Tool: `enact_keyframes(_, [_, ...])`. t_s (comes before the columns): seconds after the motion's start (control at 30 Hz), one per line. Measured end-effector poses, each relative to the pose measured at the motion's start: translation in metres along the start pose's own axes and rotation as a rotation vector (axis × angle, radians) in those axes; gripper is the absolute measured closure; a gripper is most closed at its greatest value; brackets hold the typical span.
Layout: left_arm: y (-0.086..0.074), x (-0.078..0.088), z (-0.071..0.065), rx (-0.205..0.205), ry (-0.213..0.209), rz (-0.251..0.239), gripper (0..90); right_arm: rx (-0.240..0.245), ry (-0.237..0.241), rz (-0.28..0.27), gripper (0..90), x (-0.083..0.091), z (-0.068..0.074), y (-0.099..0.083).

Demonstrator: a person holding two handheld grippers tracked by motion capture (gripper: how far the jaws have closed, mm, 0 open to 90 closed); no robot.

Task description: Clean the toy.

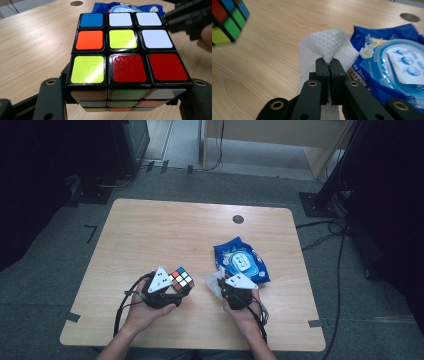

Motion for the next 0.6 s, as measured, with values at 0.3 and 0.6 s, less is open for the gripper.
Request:
enact_keyframes(0.3, [-0.003,-0.001,0.003,0.013,-0.003,0.001,34.1,-0.1,0.092,-0.123,53.2,0.015,0.002,0.017])
enact_keyframes(0.6, [-0.005,-0.008,-0.013,-0.035,-0.05,0.003,34.0,-0.078,0.186,-0.261,79.7,0.037,0.026,0.045])
Point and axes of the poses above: each handheld gripper's, and its own axes: x roughly backward along the jaws, y roughly out of its top, z roughly to its left, the point moved 2 cm from there along -x, roughly forward along the jaws, and after that the axes turned 11 degrees about x, right-handed, at the moved point
